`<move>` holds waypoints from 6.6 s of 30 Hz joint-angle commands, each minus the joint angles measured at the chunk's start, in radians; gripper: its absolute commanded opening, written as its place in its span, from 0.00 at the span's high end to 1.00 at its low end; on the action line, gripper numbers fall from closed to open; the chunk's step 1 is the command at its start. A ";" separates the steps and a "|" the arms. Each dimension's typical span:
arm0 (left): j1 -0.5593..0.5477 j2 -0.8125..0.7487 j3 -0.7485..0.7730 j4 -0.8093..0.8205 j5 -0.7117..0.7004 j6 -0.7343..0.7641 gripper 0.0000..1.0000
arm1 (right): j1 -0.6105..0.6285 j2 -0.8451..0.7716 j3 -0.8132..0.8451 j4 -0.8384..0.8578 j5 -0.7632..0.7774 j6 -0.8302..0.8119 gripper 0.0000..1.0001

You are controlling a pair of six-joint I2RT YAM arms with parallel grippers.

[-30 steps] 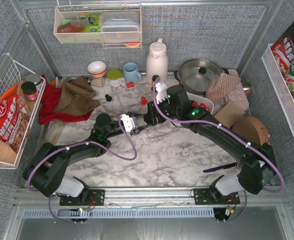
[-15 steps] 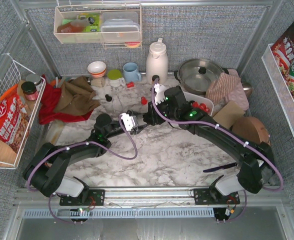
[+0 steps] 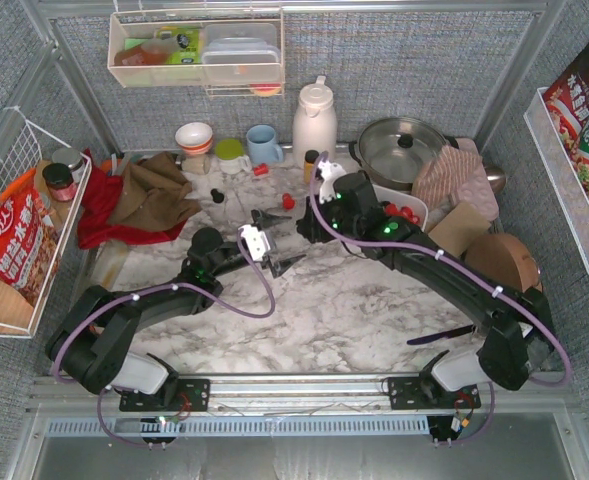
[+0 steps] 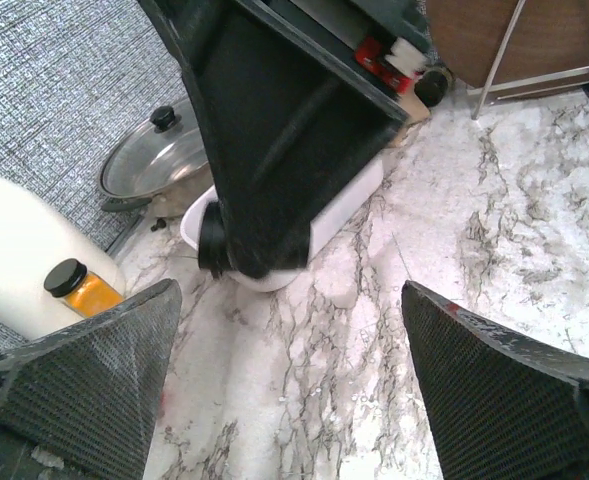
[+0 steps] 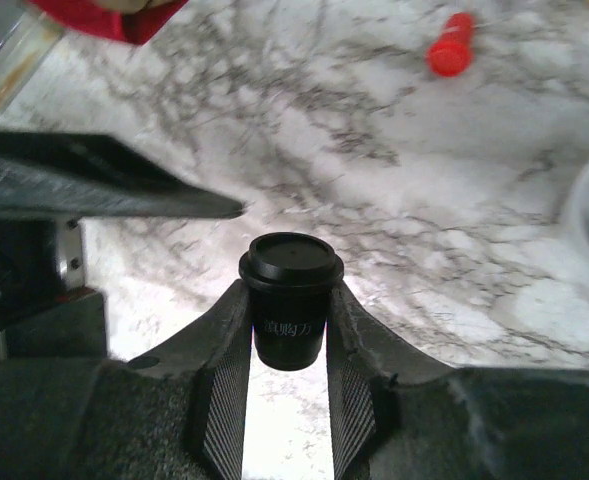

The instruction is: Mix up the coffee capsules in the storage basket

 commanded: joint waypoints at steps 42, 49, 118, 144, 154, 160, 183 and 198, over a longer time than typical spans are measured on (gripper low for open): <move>0.001 0.319 0.524 -0.763 -0.750 -0.286 0.01 | -0.404 0.074 -0.257 0.294 0.487 -0.136 0.24; 0.001 0.511 0.815 -0.984 -0.874 -0.422 0.01 | -0.408 0.039 -0.273 0.309 0.487 -0.154 0.24; -0.066 0.462 0.640 -0.663 -0.947 -0.558 0.56 | -0.437 -0.034 -0.288 0.271 0.328 -0.053 0.24; -0.401 0.499 0.052 0.699 -0.550 -0.081 0.60 | -0.032 -0.538 -0.362 -0.106 0.316 -0.033 0.27; -0.435 0.518 0.058 0.785 -0.566 -0.039 0.60 | -0.018 -0.555 -0.390 -0.071 0.215 0.021 0.27; -0.452 0.513 0.070 0.785 -0.552 -0.030 0.60 | -0.018 -0.534 -0.415 -0.040 0.177 0.041 0.27; -0.484 0.397 0.073 0.786 -0.533 -0.005 0.60 | -0.028 -0.623 -0.435 -0.019 0.124 0.171 0.35; -0.488 0.402 0.087 0.785 -0.581 0.003 0.57 | -0.033 -0.645 -0.465 -0.011 0.124 0.251 0.57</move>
